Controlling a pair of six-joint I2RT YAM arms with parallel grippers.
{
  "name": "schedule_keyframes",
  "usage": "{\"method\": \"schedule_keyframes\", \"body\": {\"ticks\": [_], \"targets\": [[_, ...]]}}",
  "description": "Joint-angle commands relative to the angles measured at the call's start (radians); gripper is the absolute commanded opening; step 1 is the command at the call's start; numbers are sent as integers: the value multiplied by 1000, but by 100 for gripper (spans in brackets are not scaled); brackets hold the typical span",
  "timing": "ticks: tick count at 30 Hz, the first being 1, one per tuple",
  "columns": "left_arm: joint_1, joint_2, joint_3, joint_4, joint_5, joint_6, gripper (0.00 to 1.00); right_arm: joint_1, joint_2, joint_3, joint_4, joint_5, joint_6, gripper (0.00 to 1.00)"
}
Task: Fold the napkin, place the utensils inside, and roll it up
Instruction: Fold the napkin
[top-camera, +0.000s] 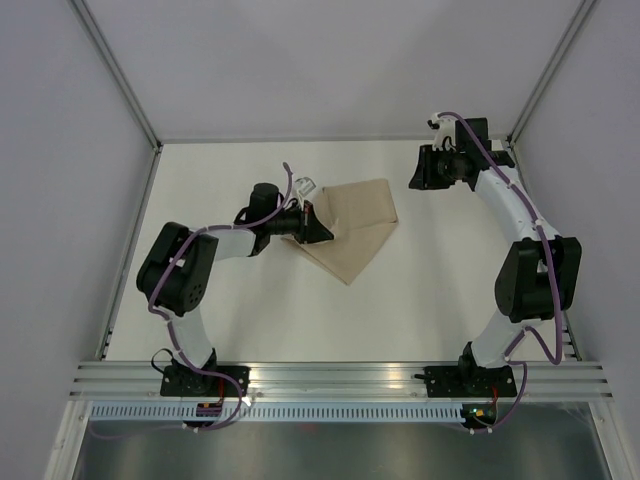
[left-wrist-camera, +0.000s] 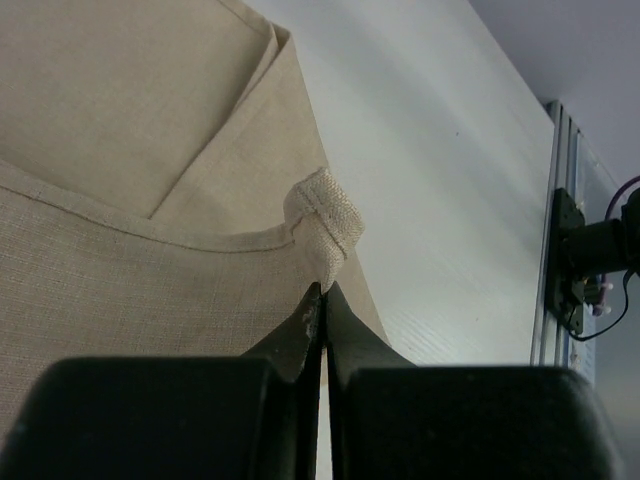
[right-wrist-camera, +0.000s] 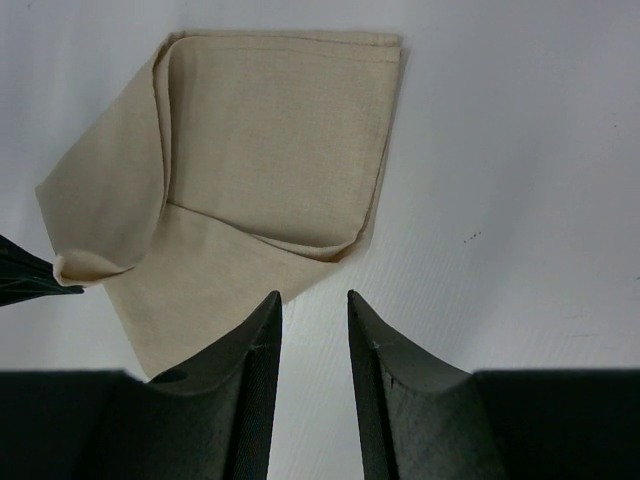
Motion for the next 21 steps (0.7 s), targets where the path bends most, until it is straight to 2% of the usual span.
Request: {"method": "schedule_keyframes", "body": {"ticks": [1,7,21], "targets": [[-44,12,27,-100,-30,160,2,16,7,12,-5,18,-3,39],[-111,18,38,-192,-90,232,2,25,11,13,-7,26,-10,39],[-191,-39,-5,-249,-204,300,2,50,28,16,-5,49,-14,39]]}}
